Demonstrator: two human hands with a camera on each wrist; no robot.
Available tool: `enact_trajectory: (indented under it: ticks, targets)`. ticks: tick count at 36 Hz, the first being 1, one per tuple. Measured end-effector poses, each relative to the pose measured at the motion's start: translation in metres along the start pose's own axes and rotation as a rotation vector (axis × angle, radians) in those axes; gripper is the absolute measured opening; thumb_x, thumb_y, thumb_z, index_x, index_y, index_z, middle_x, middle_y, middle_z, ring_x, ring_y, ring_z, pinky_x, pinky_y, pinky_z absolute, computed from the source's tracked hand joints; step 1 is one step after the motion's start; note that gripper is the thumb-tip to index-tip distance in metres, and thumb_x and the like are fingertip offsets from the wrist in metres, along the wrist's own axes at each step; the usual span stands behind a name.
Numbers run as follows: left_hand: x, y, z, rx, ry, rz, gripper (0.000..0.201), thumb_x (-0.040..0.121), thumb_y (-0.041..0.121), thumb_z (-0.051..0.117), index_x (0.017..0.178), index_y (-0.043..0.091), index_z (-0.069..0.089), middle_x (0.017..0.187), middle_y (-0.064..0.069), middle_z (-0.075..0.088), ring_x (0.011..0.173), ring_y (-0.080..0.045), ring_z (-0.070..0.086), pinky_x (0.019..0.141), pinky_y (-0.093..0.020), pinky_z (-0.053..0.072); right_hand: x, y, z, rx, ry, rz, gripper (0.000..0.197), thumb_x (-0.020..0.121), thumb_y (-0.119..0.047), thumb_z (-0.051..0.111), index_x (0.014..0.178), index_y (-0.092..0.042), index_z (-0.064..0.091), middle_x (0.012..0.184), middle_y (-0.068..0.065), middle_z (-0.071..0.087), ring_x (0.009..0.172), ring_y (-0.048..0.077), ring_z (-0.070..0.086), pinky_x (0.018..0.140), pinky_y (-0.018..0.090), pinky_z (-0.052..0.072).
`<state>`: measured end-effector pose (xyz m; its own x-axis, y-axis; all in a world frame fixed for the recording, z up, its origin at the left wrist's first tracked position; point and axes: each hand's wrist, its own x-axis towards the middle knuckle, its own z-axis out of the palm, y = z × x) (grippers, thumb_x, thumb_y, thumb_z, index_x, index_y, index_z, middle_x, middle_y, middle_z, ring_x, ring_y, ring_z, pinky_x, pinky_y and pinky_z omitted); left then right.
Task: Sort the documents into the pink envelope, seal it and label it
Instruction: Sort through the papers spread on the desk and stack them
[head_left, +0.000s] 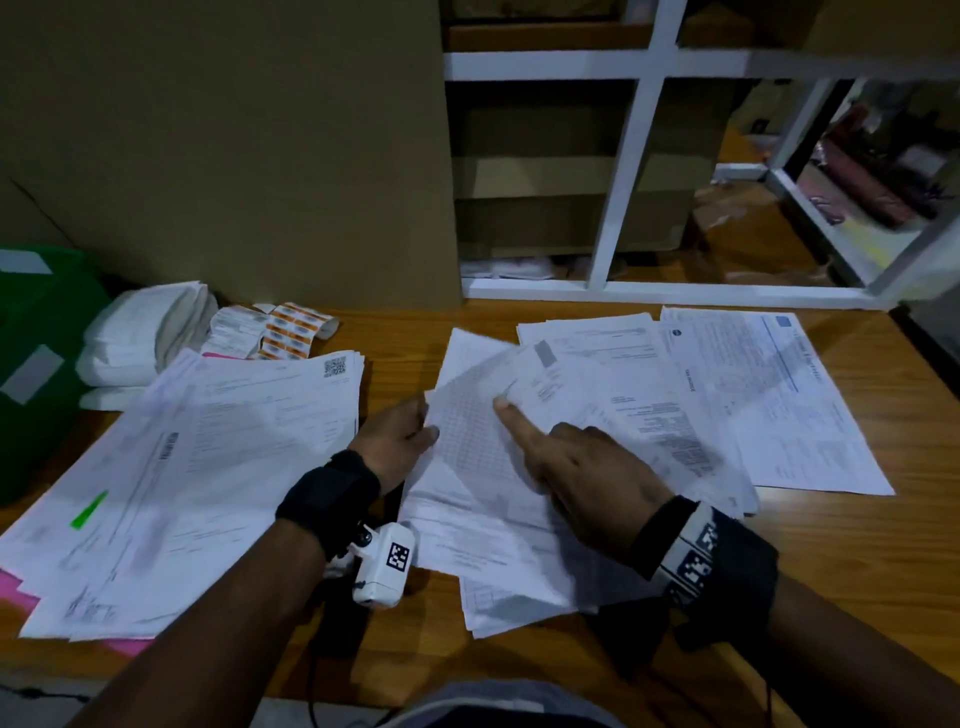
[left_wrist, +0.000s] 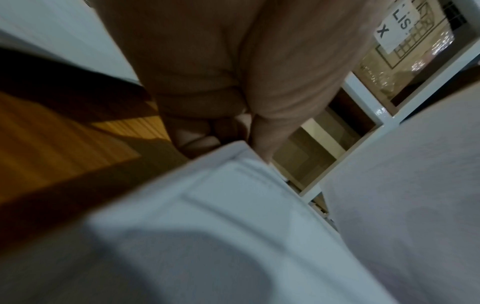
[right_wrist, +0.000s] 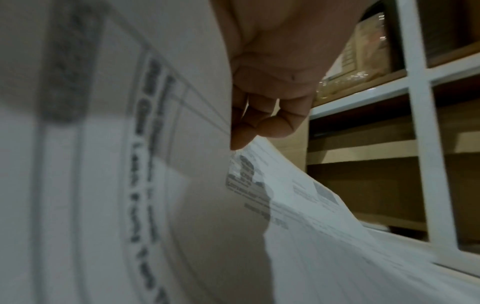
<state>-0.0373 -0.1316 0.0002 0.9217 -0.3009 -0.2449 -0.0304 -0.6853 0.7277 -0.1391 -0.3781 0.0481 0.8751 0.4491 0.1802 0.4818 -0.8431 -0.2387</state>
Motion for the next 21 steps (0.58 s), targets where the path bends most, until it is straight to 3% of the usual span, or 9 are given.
enact_trajectory:
  ticks: [2, 4, 6, 8, 11, 16, 17, 19, 21]
  targets:
    - [0.002, -0.004, -0.001, -0.001, 0.039, -0.057, 0.034, 0.093, 0.034, 0.068, 0.117, 0.025, 0.046, 0.109, 0.001, 0.067, 0.100, -0.020, 0.064, 0.089, -0.040, 0.053, -0.002, -0.005, 0.000, -0.090, 0.034, -0.093, 0.095, 0.079, -0.001, 0.067, 0.157, -0.017, 0.015, 0.080, -0.003, 0.056, 0.069, 0.016, 0.042, 0.065, 0.024, 0.031]
    - [0.000, -0.004, -0.001, -0.055, 0.080, -0.083, 0.047, 0.093, 0.030, 0.070, 0.126, 0.032, 0.036, 0.106, 0.003, 0.066, 0.097, -0.018, 0.064, 0.082, -0.033, 0.048, -0.002, -0.006, 0.005, -0.162, 0.064, -0.140, 0.090, 0.071, -0.008, 0.077, 0.151, -0.011, 0.035, 0.077, -0.006, 0.058, 0.068, 0.012, 0.044, 0.063, 0.022, 0.031]
    - [-0.001, -0.007, 0.000, -0.116, 0.110, -0.045, 0.034, 0.097, 0.029, 0.064, 0.122, 0.034, 0.042, 0.105, 0.007, 0.067, 0.099, -0.017, 0.064, 0.082, -0.031, 0.046, 0.001, -0.004, 0.012, -0.246, 0.041, -0.179, 0.092, 0.056, -0.015, 0.086, 0.141, -0.014, 0.051, 0.080, -0.009, 0.063, 0.067, 0.011, 0.053, 0.056, 0.021, 0.038]
    - [-0.006, -0.006, 0.000, -0.167, 0.128, -0.015, 0.005, 0.101, 0.033, 0.056, 0.105, 0.035, 0.058, 0.104, 0.012, 0.067, 0.102, -0.016, 0.063, 0.082, -0.031, 0.045, 0.004, 0.001, 0.020, -0.280, -0.016, -0.220, 0.091, 0.045, -0.016, 0.089, 0.131, -0.019, 0.060, 0.084, -0.011, 0.066, 0.069, 0.013, 0.059, 0.054, 0.024, 0.043]
    - [-0.011, 0.003, 0.000, -0.313, 0.027, -0.083, 0.036, 0.102, 0.051, 0.046, 0.099, 0.030, 0.075, 0.104, 0.009, 0.074, 0.101, -0.015, 0.068, 0.086, -0.034, 0.049, 0.004, 0.002, 0.029, -0.257, -0.069, -0.233, 0.090, 0.041, -0.015, 0.090, 0.126, -0.024, 0.062, 0.085, -0.011, 0.067, 0.072, 0.014, 0.061, 0.055, 0.024, 0.045]
    - [-0.011, 0.006, 0.001, -0.377, -0.068, -0.165, 0.061, 0.079, 0.078, 0.056, 0.105, 0.025, 0.072, 0.110, 0.001, 0.073, 0.105, -0.020, 0.068, 0.097, -0.044, 0.052, -0.002, -0.012, 0.038, -0.270, -0.102, -0.292, 0.113, 0.035, -0.021, 0.091, 0.138, -0.023, 0.046, 0.091, -0.008, 0.065, 0.080, 0.016, 0.058, 0.062, 0.025, 0.048]
    - [-0.010, 0.006, 0.002, -0.388, -0.082, -0.152, 0.059, 0.074, 0.074, 0.063, 0.104, 0.024, 0.070, 0.110, -0.001, 0.073, 0.105, -0.022, 0.068, 0.097, -0.045, 0.053, -0.003, -0.013, 0.037, -0.270, -0.094, -0.317, 0.112, 0.035, -0.021, 0.090, 0.138, -0.020, 0.046, 0.091, -0.006, 0.066, 0.079, 0.017, 0.059, 0.062, 0.025, 0.049]
    - [-0.010, 0.004, 0.003, -0.381, -0.130, -0.137, 0.042, 0.080, 0.050, 0.076, 0.104, 0.016, 0.068, 0.108, -0.005, 0.074, 0.103, -0.026, 0.069, 0.089, -0.043, 0.055, -0.005, -0.013, 0.035, -0.274, -0.094, -0.358, 0.107, 0.036, -0.021, 0.089, 0.136, -0.016, 0.049, 0.092, -0.003, 0.068, 0.078, 0.020, 0.062, 0.061, 0.027, 0.051]
    - [-0.009, -0.001, 0.004, -0.341, -0.212, -0.120, 0.037, 0.081, 0.028, 0.081, 0.107, 0.007, 0.066, 0.109, -0.008, 0.075, 0.103, -0.029, 0.071, 0.091, -0.048, 0.058, -0.007, -0.011, 0.037, -0.282, -0.097, -0.378, 0.096, 0.042, -0.018, 0.086, 0.132, -0.017, 0.053, 0.093, -0.002, 0.068, 0.080, 0.021, 0.063, 0.062, 0.029, 0.053]
